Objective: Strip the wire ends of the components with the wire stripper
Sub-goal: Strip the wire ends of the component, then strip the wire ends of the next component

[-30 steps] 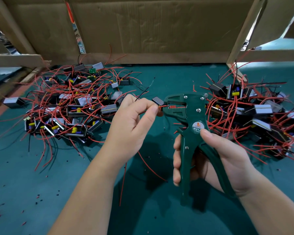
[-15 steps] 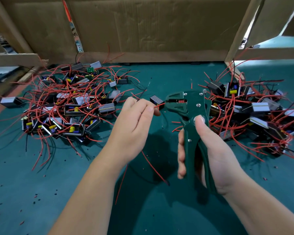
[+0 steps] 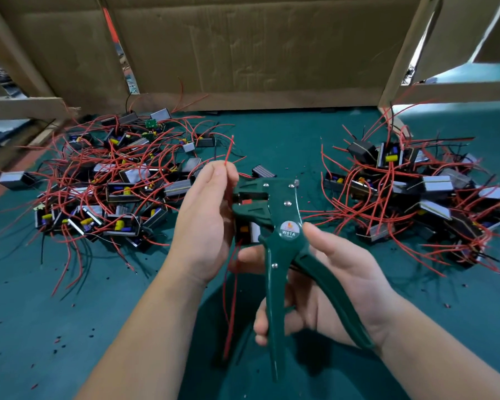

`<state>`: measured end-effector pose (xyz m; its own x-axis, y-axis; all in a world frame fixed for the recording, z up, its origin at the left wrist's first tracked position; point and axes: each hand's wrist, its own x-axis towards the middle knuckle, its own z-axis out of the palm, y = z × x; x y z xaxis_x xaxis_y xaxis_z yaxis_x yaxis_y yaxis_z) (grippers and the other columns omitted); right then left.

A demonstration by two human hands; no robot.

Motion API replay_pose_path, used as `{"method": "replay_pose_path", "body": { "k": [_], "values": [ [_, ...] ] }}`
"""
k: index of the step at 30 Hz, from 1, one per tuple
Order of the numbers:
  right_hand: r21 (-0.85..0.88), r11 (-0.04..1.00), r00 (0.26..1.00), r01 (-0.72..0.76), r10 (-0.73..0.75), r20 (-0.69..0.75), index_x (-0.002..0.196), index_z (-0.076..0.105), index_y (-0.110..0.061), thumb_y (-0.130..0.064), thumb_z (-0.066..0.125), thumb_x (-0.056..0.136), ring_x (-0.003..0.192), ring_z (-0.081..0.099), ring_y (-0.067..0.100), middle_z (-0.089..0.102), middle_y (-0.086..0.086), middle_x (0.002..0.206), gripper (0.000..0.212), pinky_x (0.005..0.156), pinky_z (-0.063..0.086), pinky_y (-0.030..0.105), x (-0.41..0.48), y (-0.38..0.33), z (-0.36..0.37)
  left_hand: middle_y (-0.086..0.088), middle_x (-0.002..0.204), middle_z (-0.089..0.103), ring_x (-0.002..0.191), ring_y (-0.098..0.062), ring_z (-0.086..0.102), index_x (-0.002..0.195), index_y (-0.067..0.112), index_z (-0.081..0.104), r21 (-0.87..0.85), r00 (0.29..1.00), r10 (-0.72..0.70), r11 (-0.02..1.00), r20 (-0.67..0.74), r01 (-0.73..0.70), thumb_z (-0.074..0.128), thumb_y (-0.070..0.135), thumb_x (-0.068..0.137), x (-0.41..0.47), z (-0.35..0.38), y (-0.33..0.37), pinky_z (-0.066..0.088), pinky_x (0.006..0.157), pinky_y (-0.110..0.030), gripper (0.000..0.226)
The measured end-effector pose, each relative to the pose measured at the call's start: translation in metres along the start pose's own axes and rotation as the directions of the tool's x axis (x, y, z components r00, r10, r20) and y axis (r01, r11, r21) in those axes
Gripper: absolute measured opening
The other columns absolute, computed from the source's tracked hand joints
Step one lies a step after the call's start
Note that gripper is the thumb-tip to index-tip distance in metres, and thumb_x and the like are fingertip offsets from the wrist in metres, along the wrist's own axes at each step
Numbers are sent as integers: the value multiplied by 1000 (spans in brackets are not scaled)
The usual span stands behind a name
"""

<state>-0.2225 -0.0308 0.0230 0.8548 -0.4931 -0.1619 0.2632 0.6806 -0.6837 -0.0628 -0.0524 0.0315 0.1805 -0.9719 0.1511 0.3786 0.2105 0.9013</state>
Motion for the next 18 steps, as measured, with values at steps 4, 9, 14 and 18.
{"method": "replay_pose_path", "body": {
  "k": [4,9,14,18],
  "values": [
    [-33,999,999,26,-25,29,127,56,2,-49,74,71,76,66,38,67,20,90,78,75,55,47,1,0,-1,12,65,57,41,-12,41,79,29,50,72,994,-54,996,96,47,29,34,104,-5,5,-2,34,44,-17,33],
    [-170,912,868,374,-408,-284,113,62,3,-22,73,69,67,66,37,67,22,85,51,67,55,50,1,-6,-7,-5,108,59,94,-17,59,122,39,44,254,966,258,937,-31,-242,33,32,96,3,-3,-7,48,81,-33,29],
    [-304,753,628,584,-656,-418,95,58,-12,-21,55,79,70,69,36,69,7,77,19,70,57,49,-11,-30,-18,0,107,57,89,-7,57,128,41,35,594,893,445,737,-68,-322,47,19,93,4,-13,-16,49,77,-25,43],
    [-301,790,673,534,-612,-415,100,56,-13,-21,56,79,70,67,39,69,7,83,23,69,56,49,-10,-25,-20,3,106,55,86,-10,51,126,24,51,900,949,308,392,64,-188,66,24,87,7,-20,-28,39,78,-11,42]
  ]
}}
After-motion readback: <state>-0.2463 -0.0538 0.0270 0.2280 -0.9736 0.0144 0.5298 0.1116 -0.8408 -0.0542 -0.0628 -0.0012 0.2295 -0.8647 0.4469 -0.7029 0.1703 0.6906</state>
